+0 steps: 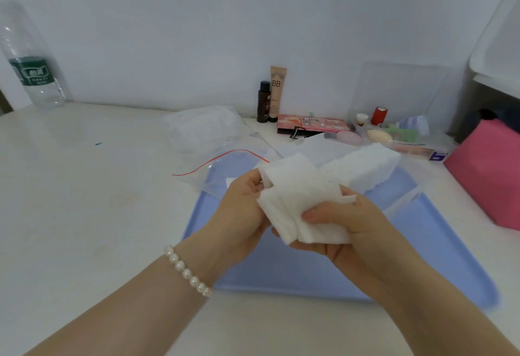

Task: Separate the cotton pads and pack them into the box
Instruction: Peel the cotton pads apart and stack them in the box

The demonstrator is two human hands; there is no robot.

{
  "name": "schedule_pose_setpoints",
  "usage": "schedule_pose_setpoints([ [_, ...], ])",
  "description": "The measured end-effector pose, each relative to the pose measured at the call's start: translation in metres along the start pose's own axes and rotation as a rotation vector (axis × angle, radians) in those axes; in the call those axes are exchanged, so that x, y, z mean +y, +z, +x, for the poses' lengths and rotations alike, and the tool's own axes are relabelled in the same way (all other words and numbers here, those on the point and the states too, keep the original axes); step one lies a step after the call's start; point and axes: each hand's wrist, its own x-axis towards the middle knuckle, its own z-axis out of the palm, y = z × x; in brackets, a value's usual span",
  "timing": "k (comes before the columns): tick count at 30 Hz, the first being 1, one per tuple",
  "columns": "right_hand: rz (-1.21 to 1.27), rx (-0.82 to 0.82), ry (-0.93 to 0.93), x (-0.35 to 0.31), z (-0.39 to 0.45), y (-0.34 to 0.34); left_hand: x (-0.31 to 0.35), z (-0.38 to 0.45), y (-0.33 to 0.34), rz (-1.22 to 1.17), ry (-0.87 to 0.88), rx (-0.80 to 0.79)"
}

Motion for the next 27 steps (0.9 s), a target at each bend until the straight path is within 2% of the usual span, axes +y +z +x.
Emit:
schedule_pose_setpoints([
  [5,-0.006,0.113,0.043,0.003,0.001,0.005,0.004,0.000,-0.001,-0.060,-0.003,0.011],
  [9,-0.090,0.145,0.029,0.003,-0.001,0.008,0.005,0.001,-0.001,-0.121,-0.017,-0.007],
  [15,-0.419,0.286,-0.192,0.002,-0.006,0.014,0.004,0.003,-0.003,-0.078,0.007,0.015],
  [27,-0.264,0.308,-0.274,0.000,-0.007,0.016,-0.002,0.004,-0.001,-0.132,-0.005,-0.026],
])
